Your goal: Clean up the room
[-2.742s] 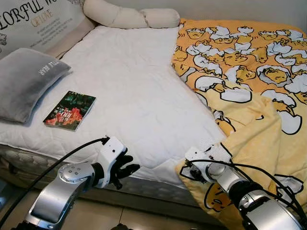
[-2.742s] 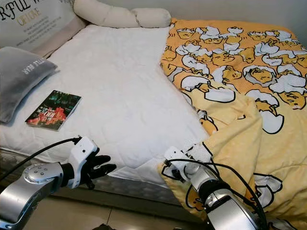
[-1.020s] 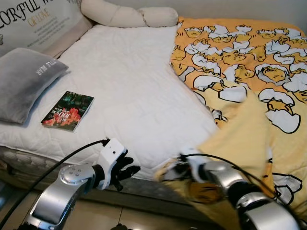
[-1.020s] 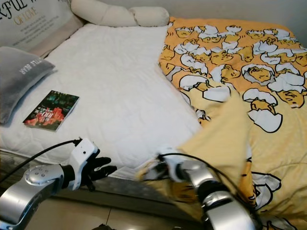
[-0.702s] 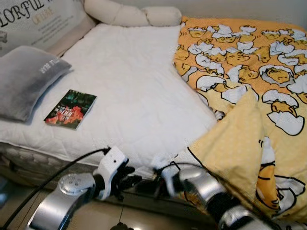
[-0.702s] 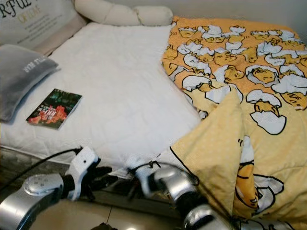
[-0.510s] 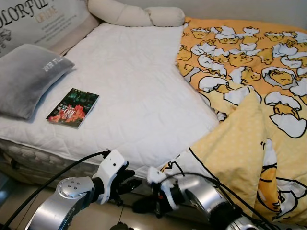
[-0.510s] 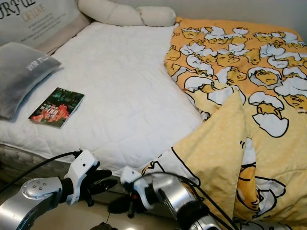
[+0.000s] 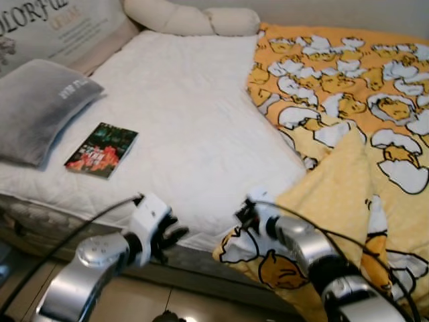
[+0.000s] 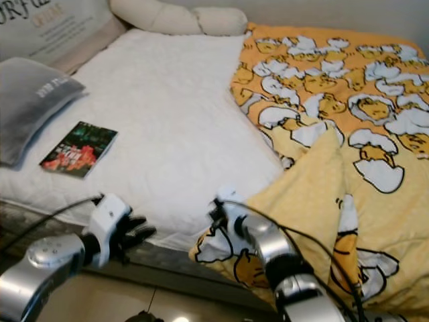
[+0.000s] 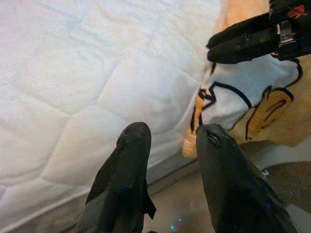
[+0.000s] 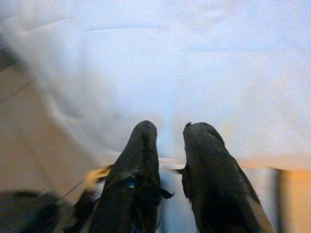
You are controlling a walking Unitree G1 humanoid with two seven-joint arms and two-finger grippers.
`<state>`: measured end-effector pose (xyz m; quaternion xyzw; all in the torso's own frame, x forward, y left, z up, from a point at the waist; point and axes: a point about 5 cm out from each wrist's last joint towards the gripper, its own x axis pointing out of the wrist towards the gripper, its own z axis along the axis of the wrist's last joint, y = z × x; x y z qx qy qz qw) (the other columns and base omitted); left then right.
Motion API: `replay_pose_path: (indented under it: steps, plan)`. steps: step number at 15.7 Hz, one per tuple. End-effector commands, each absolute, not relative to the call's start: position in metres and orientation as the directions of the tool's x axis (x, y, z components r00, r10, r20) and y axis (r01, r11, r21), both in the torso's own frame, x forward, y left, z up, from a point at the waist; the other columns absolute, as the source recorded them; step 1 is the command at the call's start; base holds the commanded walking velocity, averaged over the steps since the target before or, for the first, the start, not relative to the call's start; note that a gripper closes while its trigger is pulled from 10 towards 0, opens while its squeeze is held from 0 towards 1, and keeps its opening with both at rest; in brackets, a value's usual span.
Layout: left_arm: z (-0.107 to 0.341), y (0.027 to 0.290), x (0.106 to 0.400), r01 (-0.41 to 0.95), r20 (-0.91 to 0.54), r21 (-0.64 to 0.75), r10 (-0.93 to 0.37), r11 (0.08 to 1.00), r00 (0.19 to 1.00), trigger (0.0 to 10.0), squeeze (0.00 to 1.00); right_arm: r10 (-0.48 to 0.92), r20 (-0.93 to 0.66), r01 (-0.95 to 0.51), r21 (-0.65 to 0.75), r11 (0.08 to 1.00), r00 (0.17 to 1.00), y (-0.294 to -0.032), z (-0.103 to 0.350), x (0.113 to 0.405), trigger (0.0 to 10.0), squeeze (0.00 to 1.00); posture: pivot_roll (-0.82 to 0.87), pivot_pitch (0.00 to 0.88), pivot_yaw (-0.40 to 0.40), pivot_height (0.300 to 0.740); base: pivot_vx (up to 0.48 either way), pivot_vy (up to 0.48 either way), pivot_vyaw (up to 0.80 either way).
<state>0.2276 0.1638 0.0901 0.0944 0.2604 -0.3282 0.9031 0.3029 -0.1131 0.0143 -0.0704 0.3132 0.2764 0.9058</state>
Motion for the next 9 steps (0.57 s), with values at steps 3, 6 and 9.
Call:
replay_pose_path:
  steps: [3,6,9]
  plan:
    - [0.092,0.172,0.237,0.585,-0.518,0.046,-0.481,0.81,0.707,10.0,0.0,0.278,-0.64,-0.365,-0.005,0.931,0.716,-0.124,0.019,0.318,10.0,1.0,0.12,0.0,0.004,0.74,0.0,0.0,0.0]
    - [0.093,0.175,0.242,0.561,-0.502,0.066,-0.458,0.825,0.734,10.0,0.0,0.204,-0.654,-0.292,-0.027,0.956,0.728,-0.124,0.026,0.328,10.0,1.0,0.12,0.0,-0.008,0.74,0.0,0.0,0.0]
    - [0.1,0.175,0.241,0.536,-0.462,0.026,-0.466,0.844,0.755,10.0,1.0,0.1,-0.648,-0.209,-0.093,0.973,0.755,-0.124,0.042,0.343,10.0,1.0,0.15,0.0,-0.029,0.74,0.0,0.0,0.0]
